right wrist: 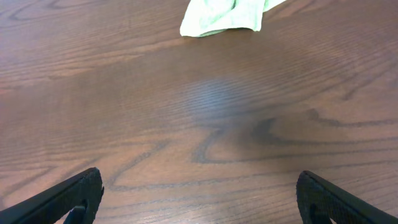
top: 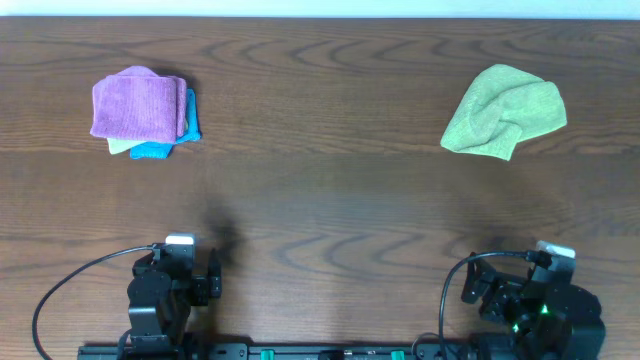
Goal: Fold the cloth
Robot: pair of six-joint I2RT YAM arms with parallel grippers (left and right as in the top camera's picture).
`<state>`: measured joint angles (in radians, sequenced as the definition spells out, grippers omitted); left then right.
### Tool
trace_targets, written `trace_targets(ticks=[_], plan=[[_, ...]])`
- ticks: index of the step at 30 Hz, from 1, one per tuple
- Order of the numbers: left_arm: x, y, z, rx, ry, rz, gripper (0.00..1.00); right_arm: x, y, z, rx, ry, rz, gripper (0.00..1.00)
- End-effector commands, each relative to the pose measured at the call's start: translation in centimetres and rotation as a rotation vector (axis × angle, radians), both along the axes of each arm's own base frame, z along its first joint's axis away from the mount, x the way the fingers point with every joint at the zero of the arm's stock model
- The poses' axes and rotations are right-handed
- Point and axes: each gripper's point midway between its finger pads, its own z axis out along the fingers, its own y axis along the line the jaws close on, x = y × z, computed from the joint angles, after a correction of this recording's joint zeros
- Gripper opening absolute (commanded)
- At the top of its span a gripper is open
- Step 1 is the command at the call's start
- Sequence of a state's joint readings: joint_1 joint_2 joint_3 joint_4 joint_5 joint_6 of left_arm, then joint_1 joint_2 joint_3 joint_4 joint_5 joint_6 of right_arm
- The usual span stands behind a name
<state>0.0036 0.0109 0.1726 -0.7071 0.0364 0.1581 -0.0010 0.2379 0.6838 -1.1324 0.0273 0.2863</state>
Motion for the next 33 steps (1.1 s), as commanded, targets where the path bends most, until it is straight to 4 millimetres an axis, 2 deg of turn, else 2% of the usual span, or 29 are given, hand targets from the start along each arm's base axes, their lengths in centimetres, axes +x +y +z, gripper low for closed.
trace_targets(ticks=[1, 15, 18, 25, 28, 33], plan=[[-0.3, 0.3, -0.8, 0.022, 0.025, 0.004, 0.95, 0.0, -0.3, 0.1, 0.006, -0.006, -0.025, 0.99], [-0.3, 0.3, -0.8, 0.022, 0.026, 0.004, 0.95, 0.0, -0.2, 0.1, 0.010, -0.007, -0.021, 0.99], [-0.3, 0.3, -0.8, 0.022, 0.025, 0.004, 0.95, 0.4, 0.6, 0.6, 0.065, -0.031, -0.005, 0.99], [-0.3, 0.3, -0.8, 0.022, 0.025, 0.004, 0.95, 2.0, 0.3, 2.4, 0.063, -0.135, -0.021, 0.99], [-0.3, 0.3, -0.8, 0.022, 0.026, 0.004, 0.95, 3.3, -0.6, 1.1, -0.007, -0.173, -0.035, 0.99], [-0.3, 0.3, -0.8, 0.022, 0.026, 0.004, 0.95, 4.8, 0.6, -1.6, -0.139, -0.250, 0.123, 0.99]])
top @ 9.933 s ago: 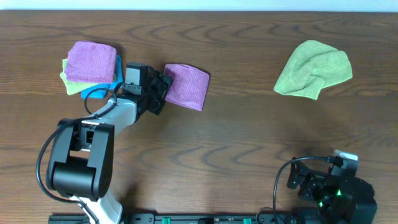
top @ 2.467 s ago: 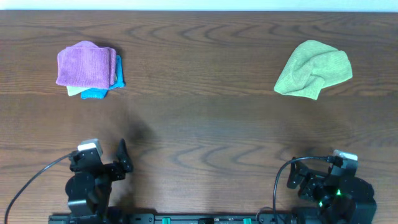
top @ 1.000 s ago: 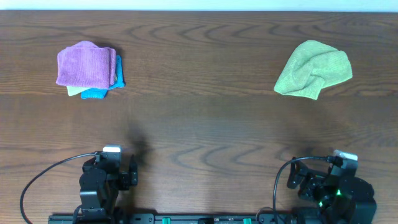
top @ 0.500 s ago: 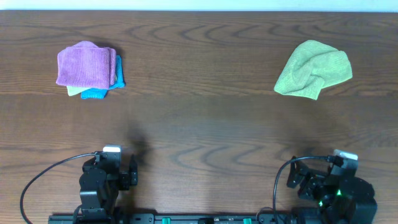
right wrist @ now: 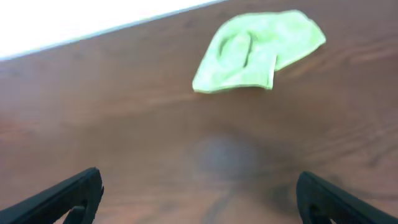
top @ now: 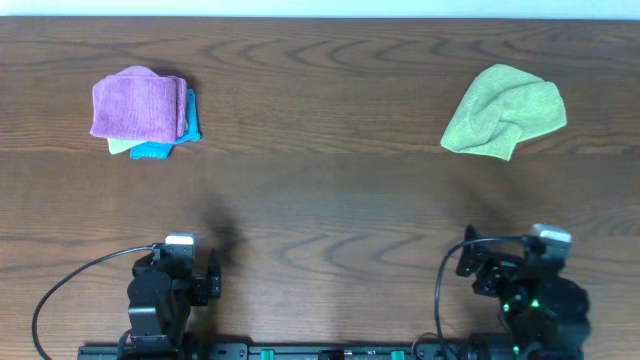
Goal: Fold the cloth
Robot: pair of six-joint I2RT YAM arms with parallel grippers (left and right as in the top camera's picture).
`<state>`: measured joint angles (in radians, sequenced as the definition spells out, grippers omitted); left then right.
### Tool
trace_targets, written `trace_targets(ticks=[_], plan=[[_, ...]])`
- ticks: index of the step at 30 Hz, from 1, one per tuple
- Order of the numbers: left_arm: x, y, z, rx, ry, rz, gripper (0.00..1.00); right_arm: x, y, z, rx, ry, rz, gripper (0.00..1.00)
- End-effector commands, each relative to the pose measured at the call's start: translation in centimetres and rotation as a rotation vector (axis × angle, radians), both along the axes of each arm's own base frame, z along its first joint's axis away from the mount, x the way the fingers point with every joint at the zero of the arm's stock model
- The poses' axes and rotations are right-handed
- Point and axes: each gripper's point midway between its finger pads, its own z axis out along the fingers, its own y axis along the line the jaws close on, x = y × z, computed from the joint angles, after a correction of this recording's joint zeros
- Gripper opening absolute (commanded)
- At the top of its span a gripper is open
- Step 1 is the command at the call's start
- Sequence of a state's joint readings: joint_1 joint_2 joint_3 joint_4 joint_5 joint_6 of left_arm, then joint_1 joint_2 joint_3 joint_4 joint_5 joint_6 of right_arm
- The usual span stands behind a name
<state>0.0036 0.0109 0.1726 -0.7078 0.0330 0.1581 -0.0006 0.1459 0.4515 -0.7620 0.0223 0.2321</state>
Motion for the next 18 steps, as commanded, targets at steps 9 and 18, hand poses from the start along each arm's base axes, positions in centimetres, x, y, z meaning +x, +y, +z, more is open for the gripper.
trace_targets(ticks=[9, 18], plan=[[-0.3, 0.2, -0.8, 0.020, 0.025, 0.001, 0.95, 0.5, 2.0, -5.2, -0.220, -0.010, 0.234, 0.99], [-0.3, 0.2, -0.8, 0.020, 0.025, 0.001, 0.95, 0.9, 2.0, -8.2, -0.204, 0.038, 0.229, 0.99]])
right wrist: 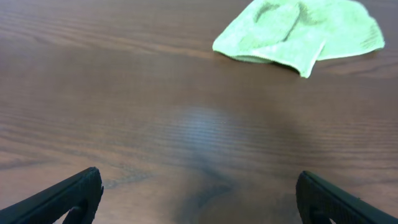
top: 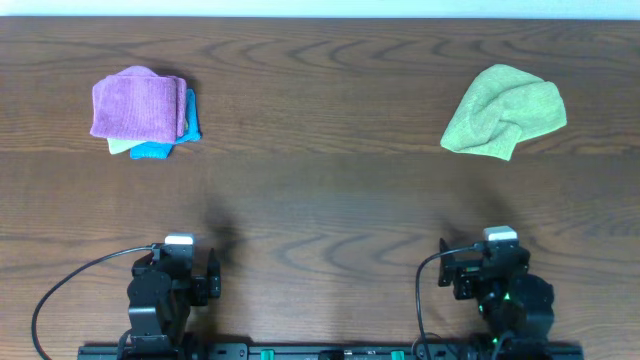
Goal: Fold the cloth
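Note:
A crumpled green cloth (top: 505, 112) lies at the far right of the wooden table (top: 320, 200). In the right wrist view the cloth (right wrist: 301, 31) shows at the upper right, one corner turned over. My right gripper (top: 497, 270) sits at the near edge, well short of the cloth. Its fingers (right wrist: 68, 196) stand wide apart, so the right gripper (right wrist: 199, 190) is open with only bare table between them. My left gripper (top: 178, 272) rests at the near left edge; whether it is open or shut does not show from above.
A stack of folded cloths (top: 145, 110), purple on top with blue and pale green under it, lies at the far left. The table's far edge (top: 320, 17) runs just behind both cloth piles.
My right arm has shifted left along the near edge. In its wrist view the cloth now sits at the upper right and the far edge has dropped out of view.
At first my right gripper was open in the near right corner, looking down at the table with the cloth just at the top. Then its view took in the whole cloth and the far edge. Now it stands further left. The cloth and left arm stayed put.

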Robot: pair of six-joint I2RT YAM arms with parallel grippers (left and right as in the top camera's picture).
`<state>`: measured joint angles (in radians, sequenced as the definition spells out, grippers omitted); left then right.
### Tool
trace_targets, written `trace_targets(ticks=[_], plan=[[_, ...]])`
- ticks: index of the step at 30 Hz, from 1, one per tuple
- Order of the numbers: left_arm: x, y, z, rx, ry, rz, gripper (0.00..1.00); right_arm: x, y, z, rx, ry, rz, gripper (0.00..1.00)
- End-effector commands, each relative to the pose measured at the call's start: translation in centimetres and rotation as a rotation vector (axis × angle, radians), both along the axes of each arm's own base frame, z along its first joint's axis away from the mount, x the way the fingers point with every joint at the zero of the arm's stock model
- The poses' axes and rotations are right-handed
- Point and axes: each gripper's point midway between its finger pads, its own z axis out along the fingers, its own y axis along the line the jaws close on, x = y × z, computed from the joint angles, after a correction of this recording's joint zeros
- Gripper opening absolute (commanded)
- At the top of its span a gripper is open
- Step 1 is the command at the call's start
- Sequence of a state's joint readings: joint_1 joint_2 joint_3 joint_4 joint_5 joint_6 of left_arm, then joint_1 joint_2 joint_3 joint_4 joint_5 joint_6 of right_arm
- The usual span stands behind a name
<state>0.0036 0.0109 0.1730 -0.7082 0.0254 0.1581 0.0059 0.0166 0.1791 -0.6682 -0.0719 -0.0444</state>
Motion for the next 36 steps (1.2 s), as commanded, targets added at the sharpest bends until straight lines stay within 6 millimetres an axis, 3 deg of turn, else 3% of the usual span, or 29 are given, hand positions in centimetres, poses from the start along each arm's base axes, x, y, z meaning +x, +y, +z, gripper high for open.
trace_targets(ticks=[1, 8, 36], plan=[[-0.3, 0.1, -0.8, 0.015, 0.025, -0.005, 0.95, 0.1, 0.1, -0.5, -0.006, -0.003, 0.008, 0.99], [-0.3, 0.1, -0.8, 0.015, 0.025, -0.005, 0.95, -0.7, -1.0, -1.9, 0.031, 0.069, -0.089, 0.99], [-0.3, 0.1, -0.8, 0.015, 0.025, -0.005, 0.95, -0.7, -1.0, -1.8, 0.012, 0.064, -0.078, 0.99]])
